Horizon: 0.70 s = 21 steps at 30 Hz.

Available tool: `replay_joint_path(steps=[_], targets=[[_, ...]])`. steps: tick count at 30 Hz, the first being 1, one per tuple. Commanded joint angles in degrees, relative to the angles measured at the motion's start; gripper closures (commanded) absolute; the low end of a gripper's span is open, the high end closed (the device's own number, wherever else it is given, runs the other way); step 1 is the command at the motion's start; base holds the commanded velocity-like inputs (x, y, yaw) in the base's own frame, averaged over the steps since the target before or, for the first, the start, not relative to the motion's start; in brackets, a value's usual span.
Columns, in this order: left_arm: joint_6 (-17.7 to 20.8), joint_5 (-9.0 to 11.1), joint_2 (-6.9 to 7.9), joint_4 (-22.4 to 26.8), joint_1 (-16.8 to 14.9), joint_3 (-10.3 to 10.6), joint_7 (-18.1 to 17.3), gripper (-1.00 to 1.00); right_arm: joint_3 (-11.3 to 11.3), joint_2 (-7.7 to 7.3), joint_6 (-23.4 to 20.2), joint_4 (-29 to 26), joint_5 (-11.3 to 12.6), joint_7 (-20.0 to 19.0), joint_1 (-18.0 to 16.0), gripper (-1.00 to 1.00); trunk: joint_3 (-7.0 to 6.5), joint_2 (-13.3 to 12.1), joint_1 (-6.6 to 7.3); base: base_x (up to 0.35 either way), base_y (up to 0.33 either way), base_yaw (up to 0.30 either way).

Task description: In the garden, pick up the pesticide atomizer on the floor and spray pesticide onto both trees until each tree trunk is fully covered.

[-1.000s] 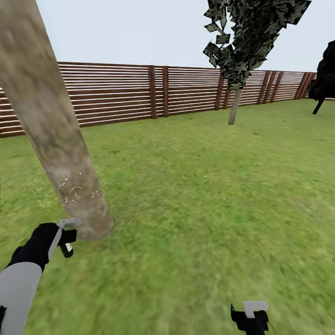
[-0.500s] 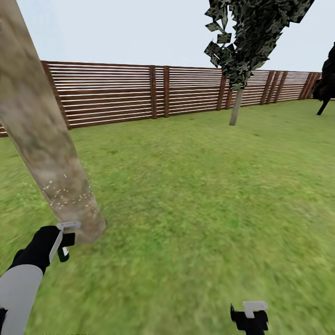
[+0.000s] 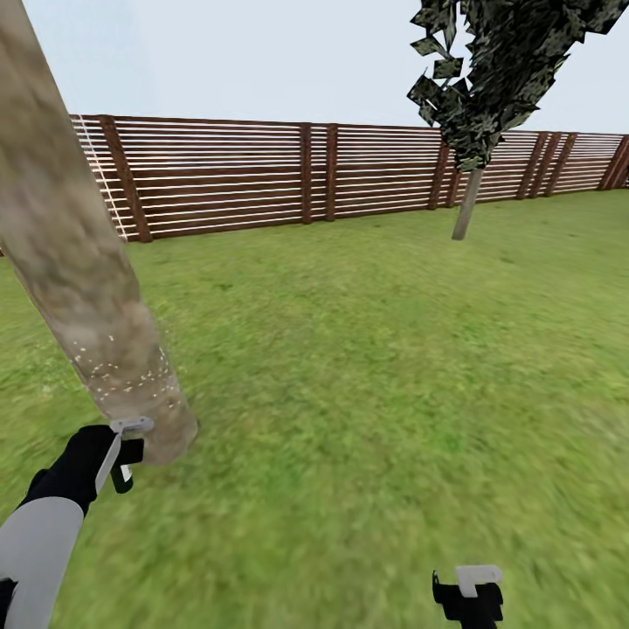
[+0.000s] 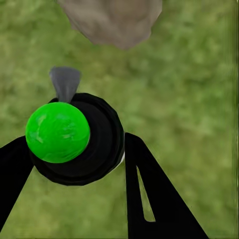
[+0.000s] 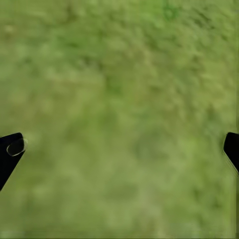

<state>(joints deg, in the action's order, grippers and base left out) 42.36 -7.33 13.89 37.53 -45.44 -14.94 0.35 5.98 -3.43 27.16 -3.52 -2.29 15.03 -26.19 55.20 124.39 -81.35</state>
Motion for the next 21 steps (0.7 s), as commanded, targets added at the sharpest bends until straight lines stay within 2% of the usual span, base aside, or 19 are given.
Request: replay_joint_path(steps=[1,5,12,21], targets=[[0.0,0.0,0.00,0.0,0.0,0.0,0.0,1.00,0.0,0.00,0.0,0.0,0.0,0.0,0.0,-1.00,0.00,0.0,0.00,0.224,-0.203,0.033],[0.0,-0.1,0.00,0.0,0.0,0.0,0.0,1.00,0.0,0.00,0.0,0.0,0.0,0.0,0.0,-1.00,0.00,0.0,0.00,0.157,-0.235,0.193],[0.0,-0.1,0.00,-0.4,0.0,0.0,0.0,1.00,0.0,0.00,0.0,0.0,0.0,0.0,0.0,-1.00,0.00,0.0,0.00,0.015,-0.272,0.265],[0.0,-0.2,0.28,-0.9,0.1,-0.1,0.1,1.00,0.0,0.00,0.0,0.0,0.0,0.0,0.0,-1.00,0.00,0.0,0.00,0.049,-0.274,0.034]])
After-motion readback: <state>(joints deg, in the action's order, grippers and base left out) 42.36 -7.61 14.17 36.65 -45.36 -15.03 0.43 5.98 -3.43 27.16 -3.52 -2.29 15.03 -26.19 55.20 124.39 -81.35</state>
